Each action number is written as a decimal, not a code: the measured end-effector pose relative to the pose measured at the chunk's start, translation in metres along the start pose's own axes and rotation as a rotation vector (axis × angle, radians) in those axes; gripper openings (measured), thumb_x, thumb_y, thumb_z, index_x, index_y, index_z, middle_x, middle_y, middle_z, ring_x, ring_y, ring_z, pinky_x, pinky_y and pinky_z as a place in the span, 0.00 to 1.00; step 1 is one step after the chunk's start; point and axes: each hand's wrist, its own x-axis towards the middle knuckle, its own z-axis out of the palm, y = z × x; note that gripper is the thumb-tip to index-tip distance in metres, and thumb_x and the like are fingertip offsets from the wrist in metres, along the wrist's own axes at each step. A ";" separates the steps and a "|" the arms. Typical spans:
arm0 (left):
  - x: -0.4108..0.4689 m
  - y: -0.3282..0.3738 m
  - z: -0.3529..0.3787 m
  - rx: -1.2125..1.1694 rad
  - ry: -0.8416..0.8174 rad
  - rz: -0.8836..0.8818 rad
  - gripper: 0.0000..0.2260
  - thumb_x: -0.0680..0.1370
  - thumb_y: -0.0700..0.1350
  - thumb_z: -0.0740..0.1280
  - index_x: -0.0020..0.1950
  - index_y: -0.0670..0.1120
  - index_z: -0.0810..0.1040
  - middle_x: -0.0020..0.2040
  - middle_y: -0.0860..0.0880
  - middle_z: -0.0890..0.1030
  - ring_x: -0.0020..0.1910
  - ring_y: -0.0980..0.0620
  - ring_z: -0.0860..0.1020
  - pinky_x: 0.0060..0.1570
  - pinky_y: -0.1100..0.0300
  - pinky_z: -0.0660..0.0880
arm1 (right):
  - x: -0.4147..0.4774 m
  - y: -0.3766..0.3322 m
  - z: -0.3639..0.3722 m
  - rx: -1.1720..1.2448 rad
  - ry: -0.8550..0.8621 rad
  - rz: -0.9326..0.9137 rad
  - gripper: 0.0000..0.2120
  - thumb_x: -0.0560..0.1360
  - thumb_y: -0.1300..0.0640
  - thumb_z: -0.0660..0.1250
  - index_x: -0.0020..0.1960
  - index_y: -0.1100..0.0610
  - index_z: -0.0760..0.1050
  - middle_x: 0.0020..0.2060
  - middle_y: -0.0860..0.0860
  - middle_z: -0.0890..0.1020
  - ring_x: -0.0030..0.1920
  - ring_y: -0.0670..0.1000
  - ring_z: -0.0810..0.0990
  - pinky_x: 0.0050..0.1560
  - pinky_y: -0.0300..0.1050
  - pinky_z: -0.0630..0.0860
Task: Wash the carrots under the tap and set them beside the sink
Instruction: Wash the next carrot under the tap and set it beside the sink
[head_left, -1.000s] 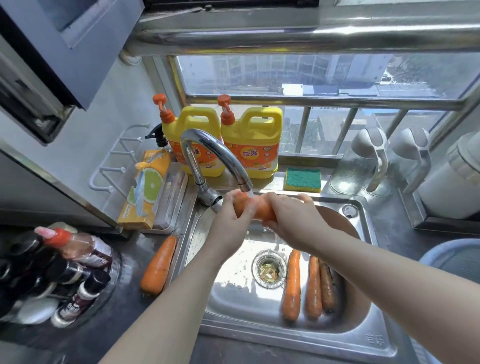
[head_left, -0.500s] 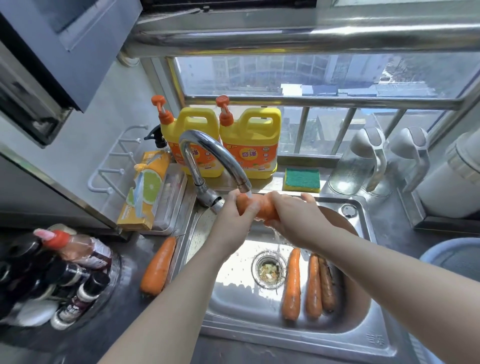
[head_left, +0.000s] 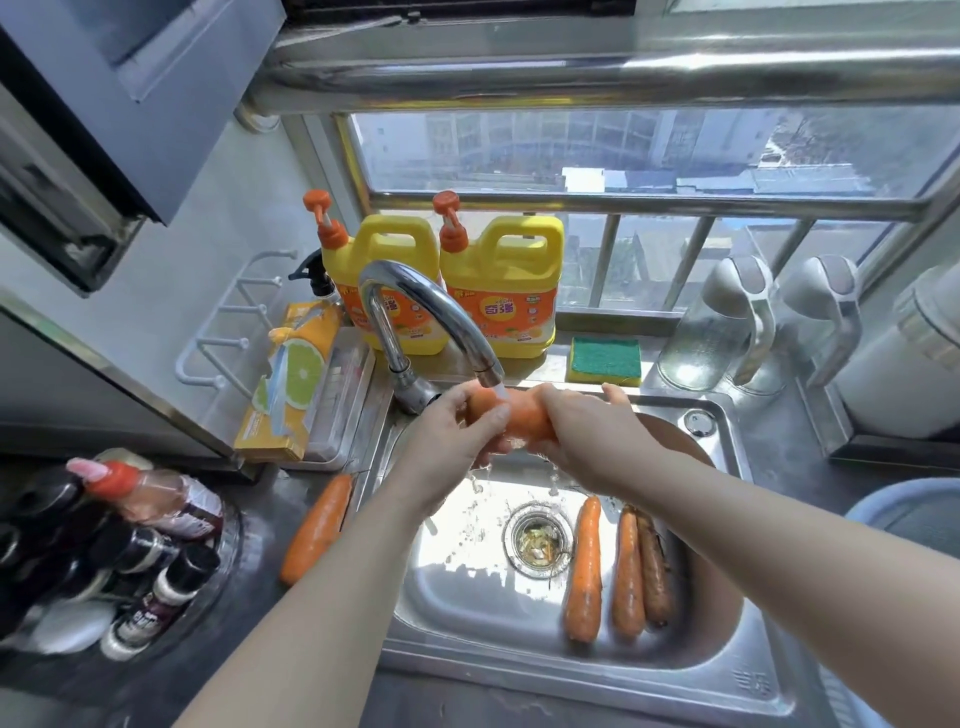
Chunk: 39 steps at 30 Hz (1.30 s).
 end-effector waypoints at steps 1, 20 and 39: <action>-0.001 0.000 0.003 0.029 0.030 0.030 0.12 0.79 0.42 0.71 0.62 0.45 0.77 0.48 0.45 0.80 0.33 0.55 0.82 0.31 0.66 0.72 | 0.000 -0.001 0.001 -0.003 0.003 -0.001 0.17 0.81 0.42 0.61 0.63 0.50 0.64 0.59 0.49 0.80 0.62 0.55 0.78 0.75 0.62 0.54; -0.002 -0.005 -0.002 -0.099 0.007 -0.044 0.19 0.79 0.39 0.70 0.70 0.45 0.74 0.58 0.41 0.79 0.40 0.46 0.86 0.36 0.63 0.78 | -0.002 0.000 -0.001 -0.071 -0.009 0.001 0.16 0.82 0.42 0.59 0.64 0.50 0.65 0.56 0.49 0.81 0.59 0.55 0.80 0.76 0.64 0.50; -0.012 -0.001 0.006 -0.085 0.048 0.036 0.17 0.79 0.38 0.71 0.67 0.45 0.74 0.54 0.44 0.80 0.37 0.49 0.85 0.38 0.60 0.81 | -0.008 -0.001 -0.007 -0.045 -0.042 0.016 0.15 0.82 0.44 0.60 0.62 0.52 0.64 0.57 0.51 0.80 0.60 0.56 0.79 0.76 0.66 0.50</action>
